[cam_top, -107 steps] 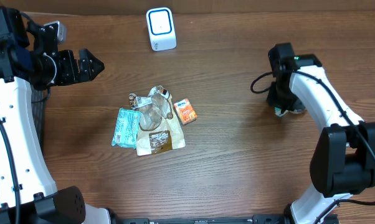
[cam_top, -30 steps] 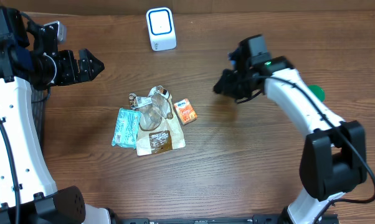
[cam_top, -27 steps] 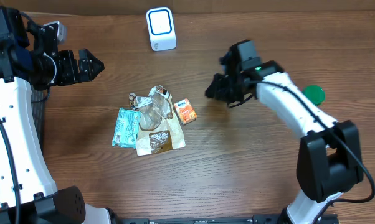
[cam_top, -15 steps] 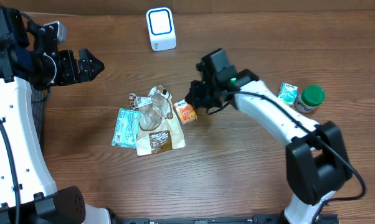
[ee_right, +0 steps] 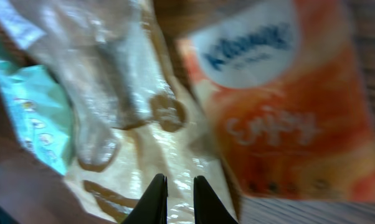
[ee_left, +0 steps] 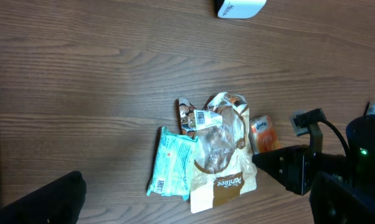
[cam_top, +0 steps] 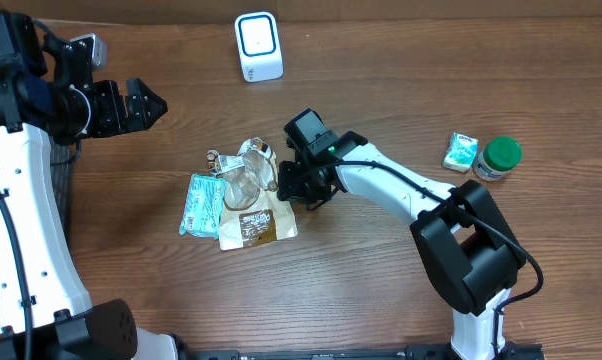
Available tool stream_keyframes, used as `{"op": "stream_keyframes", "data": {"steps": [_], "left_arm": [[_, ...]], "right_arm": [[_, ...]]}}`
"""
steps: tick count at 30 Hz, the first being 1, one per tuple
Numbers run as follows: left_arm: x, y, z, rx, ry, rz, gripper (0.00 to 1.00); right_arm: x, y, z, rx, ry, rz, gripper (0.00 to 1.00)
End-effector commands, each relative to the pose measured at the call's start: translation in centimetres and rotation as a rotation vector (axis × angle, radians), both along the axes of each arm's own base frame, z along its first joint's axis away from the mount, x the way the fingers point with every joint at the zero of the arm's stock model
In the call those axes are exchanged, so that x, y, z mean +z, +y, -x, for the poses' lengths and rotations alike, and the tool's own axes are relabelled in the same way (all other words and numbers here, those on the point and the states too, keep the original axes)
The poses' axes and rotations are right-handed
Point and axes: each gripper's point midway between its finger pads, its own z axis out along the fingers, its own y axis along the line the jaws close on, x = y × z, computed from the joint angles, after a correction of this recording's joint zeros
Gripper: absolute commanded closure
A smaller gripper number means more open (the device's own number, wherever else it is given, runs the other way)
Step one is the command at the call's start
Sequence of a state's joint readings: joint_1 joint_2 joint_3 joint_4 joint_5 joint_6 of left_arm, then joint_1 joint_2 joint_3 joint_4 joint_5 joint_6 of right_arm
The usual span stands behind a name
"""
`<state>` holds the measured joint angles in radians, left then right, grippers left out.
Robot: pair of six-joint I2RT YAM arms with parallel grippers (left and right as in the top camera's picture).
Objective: Scan the item barcode
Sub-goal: 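Move the right gripper to the orange tissue pack and grasp it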
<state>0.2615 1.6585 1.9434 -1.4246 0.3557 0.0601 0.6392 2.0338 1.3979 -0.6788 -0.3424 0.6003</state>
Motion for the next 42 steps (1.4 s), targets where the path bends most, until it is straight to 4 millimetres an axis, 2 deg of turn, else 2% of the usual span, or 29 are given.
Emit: {"op": "stream_keyframes", "data": {"steps": [1,7,13,17,20,22,25,30,33,36,42], "left_arm": [[0.5,-0.3,0.1,-0.026,-0.021,-0.015,0.01],[0.5,-0.3,0.1,-0.027,-0.021,-0.015,0.01],[0.5,-0.3,0.1,-0.027,-0.021,-0.015,0.0],[0.5,-0.3,0.1,-0.027,-0.021,-0.015,0.0],[0.5,-0.3,0.1,-0.026,-0.021,-0.015,0.01],[0.5,-0.3,0.1,-0.027,-0.021,-0.015,0.0],[0.5,-0.3,0.1,-0.026,-0.021,-0.015,0.0],[0.5,-0.3,0.1,-0.026,-0.021,-0.015,0.0],[0.5,-0.3,0.1,-0.026,-0.021,-0.015,0.0],[0.5,-0.3,0.1,-0.027,-0.021,-0.015,0.0],[0.5,-0.3,0.1,-0.026,-0.021,-0.015,0.0]], "right_arm": [[-1.1,-2.6,-0.8,-0.054,-0.01,0.103,0.88],[-2.1,-8.2,-2.1,-0.151,-0.006,0.275,0.88],[-1.8,-12.2,-5.4,-0.239,-0.025,0.257,0.87],[0.6,-10.6,-7.1,-0.132,-0.046,0.057,0.87],[2.9,-9.0,-8.0,-0.081,-0.083,-0.023,0.84],[4.2,-7.3,-8.1,-0.049,-0.098,-0.073,0.84],[4.9,-4.9,-7.6,-0.031,-0.095,-0.127,0.84],[3.0,-2.9,-6.5,-0.108,-0.058,-0.054,0.84],[1.3,-1.1,-5.3,-0.087,-0.028,-0.04,0.84],[0.4,-0.1,-4.4,-0.06,-0.02,-0.022,0.81],[-0.7,-2.1,-3.8,-0.074,-0.012,0.094,0.78]]}}
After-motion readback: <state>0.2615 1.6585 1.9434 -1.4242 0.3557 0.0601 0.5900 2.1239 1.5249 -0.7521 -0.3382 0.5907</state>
